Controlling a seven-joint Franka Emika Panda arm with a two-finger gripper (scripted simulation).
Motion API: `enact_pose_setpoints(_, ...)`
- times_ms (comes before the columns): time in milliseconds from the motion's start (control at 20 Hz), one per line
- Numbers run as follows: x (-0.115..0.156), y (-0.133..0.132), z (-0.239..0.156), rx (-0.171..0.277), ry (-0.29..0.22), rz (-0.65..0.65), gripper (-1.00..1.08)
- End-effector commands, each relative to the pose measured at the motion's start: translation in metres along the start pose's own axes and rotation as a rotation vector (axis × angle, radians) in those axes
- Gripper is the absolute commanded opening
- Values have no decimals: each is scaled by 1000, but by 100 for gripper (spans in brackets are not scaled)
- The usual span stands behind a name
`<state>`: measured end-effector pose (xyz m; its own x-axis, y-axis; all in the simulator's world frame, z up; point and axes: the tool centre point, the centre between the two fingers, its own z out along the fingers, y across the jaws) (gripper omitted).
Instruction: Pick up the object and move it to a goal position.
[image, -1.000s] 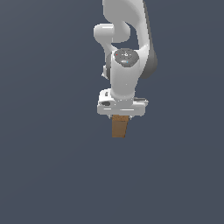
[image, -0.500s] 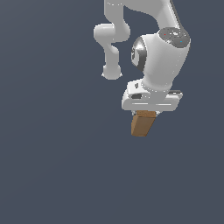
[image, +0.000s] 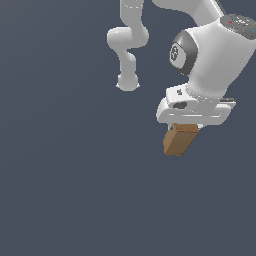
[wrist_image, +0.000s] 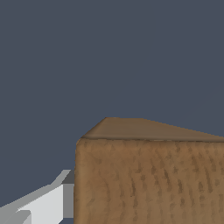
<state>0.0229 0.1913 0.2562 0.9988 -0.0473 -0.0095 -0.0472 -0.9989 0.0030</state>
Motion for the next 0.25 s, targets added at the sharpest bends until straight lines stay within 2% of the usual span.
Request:
enact_pose_setpoints(0, 3, -5, -9, 3, 9, 2, -100)
enact_pose_setpoints(200, 4, -8, -10, 3, 9, 1, -100)
